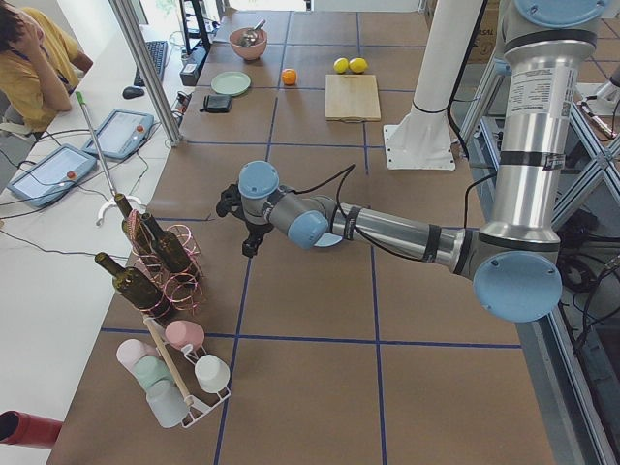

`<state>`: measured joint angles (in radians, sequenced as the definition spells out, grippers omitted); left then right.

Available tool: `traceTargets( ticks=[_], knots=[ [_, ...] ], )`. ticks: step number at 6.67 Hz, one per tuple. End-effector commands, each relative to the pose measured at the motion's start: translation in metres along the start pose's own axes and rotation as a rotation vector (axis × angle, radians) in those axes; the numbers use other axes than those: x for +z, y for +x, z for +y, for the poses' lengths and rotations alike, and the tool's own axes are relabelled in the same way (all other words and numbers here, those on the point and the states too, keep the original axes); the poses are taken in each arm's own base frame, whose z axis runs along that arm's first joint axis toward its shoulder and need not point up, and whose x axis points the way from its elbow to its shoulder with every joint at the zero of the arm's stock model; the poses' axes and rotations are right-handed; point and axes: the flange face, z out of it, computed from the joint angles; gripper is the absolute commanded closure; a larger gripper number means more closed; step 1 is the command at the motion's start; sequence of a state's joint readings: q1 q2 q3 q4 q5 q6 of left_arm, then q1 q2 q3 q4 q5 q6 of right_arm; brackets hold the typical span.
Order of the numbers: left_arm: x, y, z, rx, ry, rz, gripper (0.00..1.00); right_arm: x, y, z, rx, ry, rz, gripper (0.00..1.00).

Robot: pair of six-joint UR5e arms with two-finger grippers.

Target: Pick orange to plate

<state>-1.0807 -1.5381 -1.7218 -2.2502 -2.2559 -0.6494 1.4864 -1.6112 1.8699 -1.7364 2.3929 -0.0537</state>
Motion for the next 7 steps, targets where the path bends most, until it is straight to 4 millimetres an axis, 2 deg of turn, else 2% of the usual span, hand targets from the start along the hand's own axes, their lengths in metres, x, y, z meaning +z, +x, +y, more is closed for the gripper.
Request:
traceTargets(
  ticks=[1,2,3,5,7],
  knots=[
    [0.044,0.034,0.056,-0.146,0.039,0.040,0.10,0.000,0.000,0.000,0.000,0.000,0.000,0.00],
    [0.067,0.054,0.070,-0.190,0.028,0.026,0.14,0.001,0.001,0.001,0.001,-0.001,0.000,0.00],
    [0.077,0.062,0.079,-0.193,0.008,0.026,0.20,0.001,0.001,0.001,0.001,-0.001,0.001,0.00],
    [0.093,0.072,0.094,-0.168,-0.019,0.016,0.29,0.002,0.002,0.003,0.004,-0.004,0.001,0.00],
    [0.100,0.074,0.101,-0.162,-0.036,0.011,0.45,0.002,0.002,0.003,0.005,-0.005,0.001,0.00]
  ],
)
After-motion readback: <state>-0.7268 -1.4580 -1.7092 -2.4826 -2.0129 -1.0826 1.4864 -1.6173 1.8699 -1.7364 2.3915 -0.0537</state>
